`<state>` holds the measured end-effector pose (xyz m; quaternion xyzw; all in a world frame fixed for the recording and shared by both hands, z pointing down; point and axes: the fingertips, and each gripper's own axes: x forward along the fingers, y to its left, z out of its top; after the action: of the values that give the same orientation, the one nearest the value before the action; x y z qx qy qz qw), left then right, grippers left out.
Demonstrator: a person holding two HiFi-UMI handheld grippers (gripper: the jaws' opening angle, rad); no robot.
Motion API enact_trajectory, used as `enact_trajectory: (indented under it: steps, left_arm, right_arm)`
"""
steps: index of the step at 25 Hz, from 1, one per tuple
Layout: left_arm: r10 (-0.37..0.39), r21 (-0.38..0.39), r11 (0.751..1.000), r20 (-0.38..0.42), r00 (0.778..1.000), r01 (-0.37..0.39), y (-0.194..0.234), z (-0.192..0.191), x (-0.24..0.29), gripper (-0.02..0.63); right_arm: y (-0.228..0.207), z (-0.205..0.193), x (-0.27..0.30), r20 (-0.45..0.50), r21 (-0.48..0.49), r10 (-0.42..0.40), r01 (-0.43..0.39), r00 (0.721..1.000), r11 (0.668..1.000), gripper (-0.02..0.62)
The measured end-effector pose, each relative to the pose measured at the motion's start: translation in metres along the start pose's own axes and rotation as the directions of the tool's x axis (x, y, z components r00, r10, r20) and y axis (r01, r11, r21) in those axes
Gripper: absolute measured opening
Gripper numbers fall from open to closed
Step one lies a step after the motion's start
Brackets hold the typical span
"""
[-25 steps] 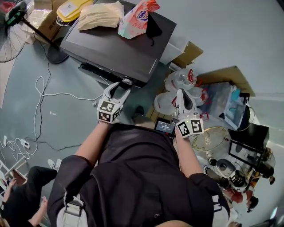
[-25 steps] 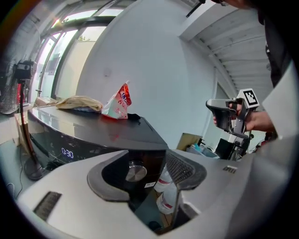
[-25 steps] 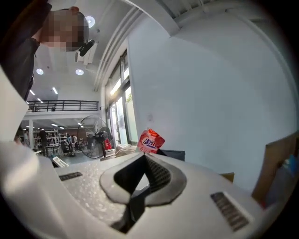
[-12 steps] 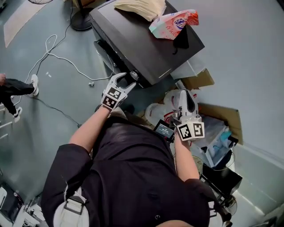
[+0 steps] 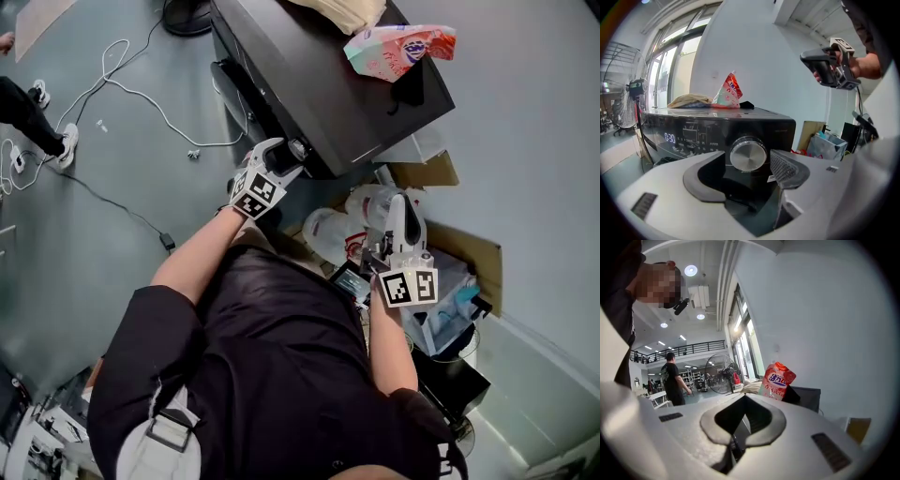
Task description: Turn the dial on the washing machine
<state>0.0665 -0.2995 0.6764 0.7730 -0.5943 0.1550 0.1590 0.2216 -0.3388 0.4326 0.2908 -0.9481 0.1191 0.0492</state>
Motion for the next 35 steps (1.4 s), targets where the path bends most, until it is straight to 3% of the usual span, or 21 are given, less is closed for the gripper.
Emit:
enact_trajectory:
  steps: [4, 11, 16, 26, 32, 35]
  left_arm:
    - [-0.016, 0.034, 0.999, 0.009, 1.000, 0.016, -0.004, -0.004, 0.009, 0.278]
    - [-0.008, -0.023, 1.000, -0.016, 1.000, 0.008, -0.001, -0.016, 0.013, 0.276]
    - [-0.004, -0.001, 1.000, 0.026, 1.000, 0.004, 0.000, -0.002, 0.015, 0.273]
    - [0.017, -0.022, 1.000, 0.028, 0.999, -0.017, 0.000, 0.001, 0.020, 0.267]
    - [-0.011, -0.104, 0.994, 0.026, 1.000, 0.013, 0.002, -0.001, 0.022, 0.265]
    - [-0.032, -0.195, 0.980, 0.032, 0.999, 0.038, 0.004, 0.002, 0.019, 0.265]
  right_arm:
    - [0.003, -0.004, 0.001, -0.022, -0.043, -0.009, 0.008, 1.000, 0.999, 0.001]
    - [0.012, -0.010, -0.002, -0.028, -0.028, -0.015, 0.014, 1.000, 1.000, 0.002]
    - [0.004, -0.022, 0.001, -0.042, -0.132, -0.061, 0.055, 0.997, 0.990, 0.000]
    - [-0.003, -0.033, 0.002, -0.055, -0.108, -0.059, 0.053, 0.997, 0.993, 0.002]
    - [-0.010, -0.034, 0.005, -0.059, -0.101, -0.055, 0.049, 0.997, 0.994, 0.000]
    - [-0.010, -0.034, 0.005, -0.058, -0.096, -0.048, 0.042, 0.997, 0.994, 0.001]
